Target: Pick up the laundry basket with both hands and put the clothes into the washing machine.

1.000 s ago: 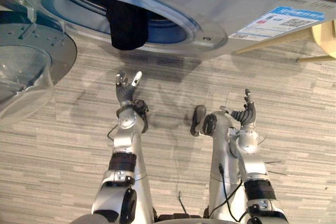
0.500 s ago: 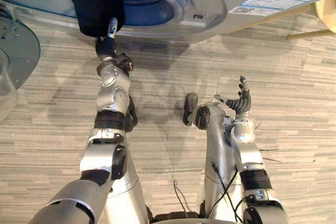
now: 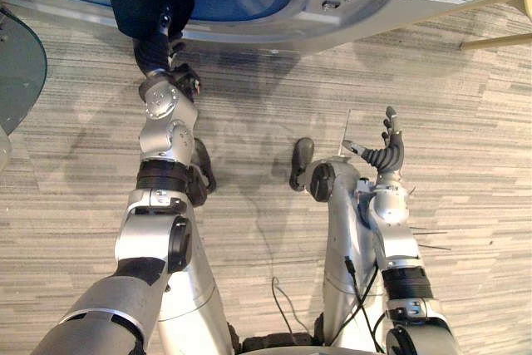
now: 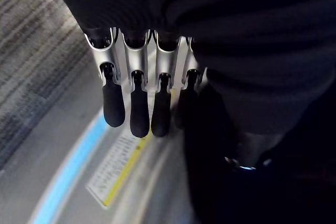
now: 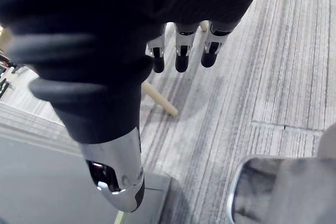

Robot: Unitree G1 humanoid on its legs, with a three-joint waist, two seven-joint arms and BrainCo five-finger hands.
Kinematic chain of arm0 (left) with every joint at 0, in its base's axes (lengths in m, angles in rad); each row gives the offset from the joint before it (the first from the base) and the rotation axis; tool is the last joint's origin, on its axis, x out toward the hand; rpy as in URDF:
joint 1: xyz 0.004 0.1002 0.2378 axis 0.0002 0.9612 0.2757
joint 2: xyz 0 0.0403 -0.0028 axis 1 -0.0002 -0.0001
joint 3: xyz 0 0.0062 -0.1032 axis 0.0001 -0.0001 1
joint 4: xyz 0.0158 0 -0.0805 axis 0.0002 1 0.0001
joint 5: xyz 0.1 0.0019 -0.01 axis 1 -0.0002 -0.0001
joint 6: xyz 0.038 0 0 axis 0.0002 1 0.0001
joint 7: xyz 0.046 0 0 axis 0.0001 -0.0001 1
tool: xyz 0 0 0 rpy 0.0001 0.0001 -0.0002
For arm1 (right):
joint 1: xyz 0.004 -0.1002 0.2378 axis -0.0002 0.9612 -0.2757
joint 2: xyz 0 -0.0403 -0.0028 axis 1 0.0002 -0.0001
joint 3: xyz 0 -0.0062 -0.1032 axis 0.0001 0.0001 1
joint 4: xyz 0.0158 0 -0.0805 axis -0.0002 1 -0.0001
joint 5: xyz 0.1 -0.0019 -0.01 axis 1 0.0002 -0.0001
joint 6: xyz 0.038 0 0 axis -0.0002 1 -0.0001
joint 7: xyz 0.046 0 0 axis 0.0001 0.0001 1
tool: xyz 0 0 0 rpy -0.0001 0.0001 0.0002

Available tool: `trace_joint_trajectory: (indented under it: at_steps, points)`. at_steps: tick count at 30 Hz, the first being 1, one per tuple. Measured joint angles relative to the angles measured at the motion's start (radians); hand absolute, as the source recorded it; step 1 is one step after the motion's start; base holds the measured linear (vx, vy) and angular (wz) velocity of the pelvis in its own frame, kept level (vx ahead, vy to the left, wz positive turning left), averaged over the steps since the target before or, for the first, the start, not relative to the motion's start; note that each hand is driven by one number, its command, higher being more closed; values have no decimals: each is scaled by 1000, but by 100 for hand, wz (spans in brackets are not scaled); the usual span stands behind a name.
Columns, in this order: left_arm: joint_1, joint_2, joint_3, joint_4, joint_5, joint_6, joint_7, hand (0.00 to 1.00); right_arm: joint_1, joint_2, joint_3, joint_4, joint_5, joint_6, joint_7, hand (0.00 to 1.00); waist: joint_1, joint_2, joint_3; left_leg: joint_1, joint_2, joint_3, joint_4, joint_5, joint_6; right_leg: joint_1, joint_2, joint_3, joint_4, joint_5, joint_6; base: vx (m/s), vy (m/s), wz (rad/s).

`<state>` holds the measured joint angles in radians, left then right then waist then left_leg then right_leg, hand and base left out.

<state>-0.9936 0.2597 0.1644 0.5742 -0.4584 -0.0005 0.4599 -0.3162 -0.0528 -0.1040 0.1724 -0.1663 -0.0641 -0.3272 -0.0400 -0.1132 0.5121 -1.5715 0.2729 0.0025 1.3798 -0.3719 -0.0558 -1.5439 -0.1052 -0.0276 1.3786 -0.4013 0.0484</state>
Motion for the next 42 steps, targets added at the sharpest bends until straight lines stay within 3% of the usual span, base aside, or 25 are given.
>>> trace_joint_trajectory:
  at_steps: [8,14,16,18,20,26,29,34,39,40,42]
  points:
    - [50,-29,-2,-128,1,3,48,100,2,2,-2,-39,-2,1,0,0,-4,0,25,-4,-13,-4,16,-1,1,-1,-8,1,24,-6,3,24,0,4]
    - [107,-43,-9,-220,102,40,77,100,3,3,-6,-41,-2,1,0,0,-7,1,25,-4,-16,-8,18,-1,1,-2,-14,0,30,-10,-1,18,-4,2]
    - [158,-57,-28,-337,144,27,77,100,9,4,-16,-41,-2,1,0,0,0,1,25,-3,-19,-10,17,-1,1,-2,-17,-2,33,-12,-2,44,-10,5]
    - [197,-84,-67,-491,197,-32,71,100,18,2,-39,-38,-5,4,0,0,22,3,24,9,-27,-11,16,0,1,6,-21,0,39,-16,-5,24,-11,8]
    - [206,-103,-87,-536,219,-60,66,100,27,1,-41,-37,-8,6,0,0,35,9,23,17,-29,-15,14,0,0,15,-21,-1,39,-16,-5,-4,-18,5]
    - [278,-139,-101,-568,225,-71,64,100,37,0,-43,-40,-33,10,0,0,55,15,19,25,-38,-15,-28,18,-1,23,-21,-7,1,-4,-3,1,-5,2]
    - [278,-127,-133,-612,225,-76,62,100,38,-5,-37,-39,-38,18,1,0,56,16,19,33,-45,-16,-35,27,-6,31,-26,-10,-4,-2,-7,52,-4,5]
    - [192,-83,-174,-620,225,-84,63,100,45,-4,-33,-39,-37,27,5,0,56,42,-3,31,-44,-24,-36,27,-6,41,-26,-23,-13,-1,-8,31,7,-1]
    - [-63,72,-174,-437,241,-66,67,100,42,-4,-14,-39,-36,21,9,0,53,45,-5,27,-27,-27,-38,27,-5,40,-11,-26,-31,15,-14,7,8,-13]
    - [-134,116,-178,-376,278,-50,66,0,42,-4,-14,-39,-36,15,17,0,52,44,-5,24,-17,-27,-39,27,-5,38,-1,-25,-41,21,-12,14,9,-21]
    - [-198,155,-194,-316,323,-39,63,0,42,-5,-15,-38,-34,3,24,0,51,44,-5,20,-10,-26,-40,27,-5,35,3,-28,-48,27,-15,27,12,-16]
